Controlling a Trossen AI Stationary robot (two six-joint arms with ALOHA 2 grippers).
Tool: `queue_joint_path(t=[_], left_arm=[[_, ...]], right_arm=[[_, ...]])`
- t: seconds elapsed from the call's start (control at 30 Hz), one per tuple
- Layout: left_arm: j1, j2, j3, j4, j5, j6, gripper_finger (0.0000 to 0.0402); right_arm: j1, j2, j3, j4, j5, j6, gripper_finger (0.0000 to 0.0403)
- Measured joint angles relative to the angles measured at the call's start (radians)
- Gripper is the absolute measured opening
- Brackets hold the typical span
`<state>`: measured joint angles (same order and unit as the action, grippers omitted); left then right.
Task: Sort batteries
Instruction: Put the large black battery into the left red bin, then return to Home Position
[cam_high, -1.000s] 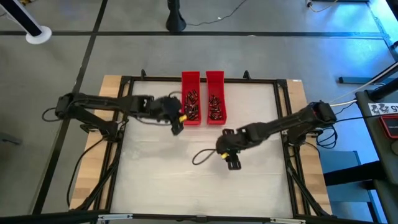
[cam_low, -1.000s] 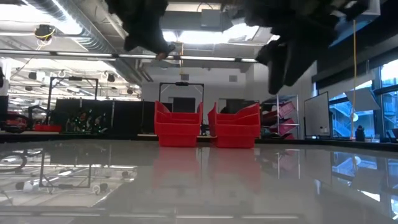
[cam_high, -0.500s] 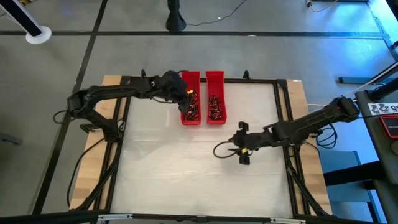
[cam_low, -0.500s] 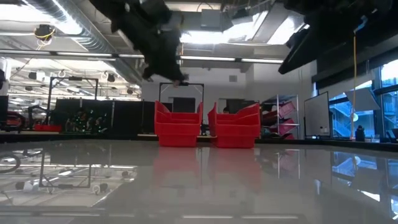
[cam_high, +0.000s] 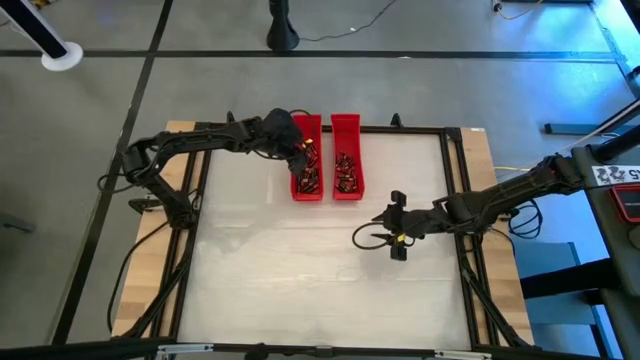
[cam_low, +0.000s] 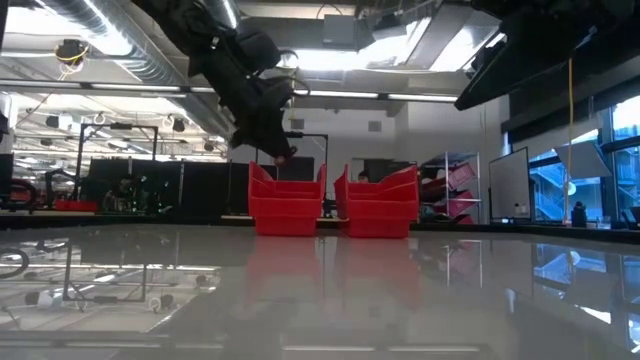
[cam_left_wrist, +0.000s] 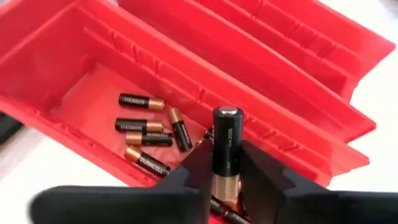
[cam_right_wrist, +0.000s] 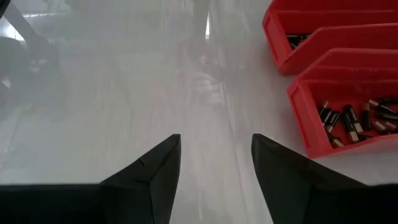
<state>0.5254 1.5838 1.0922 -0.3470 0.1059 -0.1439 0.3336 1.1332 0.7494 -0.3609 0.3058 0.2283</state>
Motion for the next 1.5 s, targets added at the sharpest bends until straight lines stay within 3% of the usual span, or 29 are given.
queue_joint_path(t=[0.27, 0.4, 0.57, 0.73, 1.07, 1.27, 1.5], left_arm=[[-0.029, -0.014, 0.0, 0.02, 0.001, 0.076, 0.0192], [-0.029, -0.035, 0.0, 0.024, 0.0, 0.051, 0.0216], [-0.036, -0.132, -0.006, 0.029, 0.027, 0.111, 0.0216], [-0.052, -0.33, -0.102, 0.086, 0.053, 0.128, 0.0208], [-0.099, -0.83, -0.43, 0.186, 0.052, 0.073, 0.0207], [-0.136, -1.113, -0.675, 0.3, 0.05, -0.004, 0.0207], [-0.14, -1.377, -0.87, 0.349, 0.047, -0.066, 0.0207]], right_arm=[[0.0, 0.0, 0.0, 0.006, 0.02, -0.001, 0.0198], [0.0, 0.0, 0.0, 0.011, 0.04, -0.001, 0.0198], [-0.003, -0.017, 0.0, 0.017, 0.055, -0.043, 0.0198], [-0.044, -0.132, 0.0, 0.017, 0.07, -0.082, 0.0198], [-0.061, -0.387, -0.01, 0.012, 0.1, -0.133, 0.0198], [-0.061, -0.61, -0.151, 0.038, 0.199, -0.088, 0.0198], [-0.061, -0.94, -0.4, 0.327, 0.225, -0.061, 0.0198]])
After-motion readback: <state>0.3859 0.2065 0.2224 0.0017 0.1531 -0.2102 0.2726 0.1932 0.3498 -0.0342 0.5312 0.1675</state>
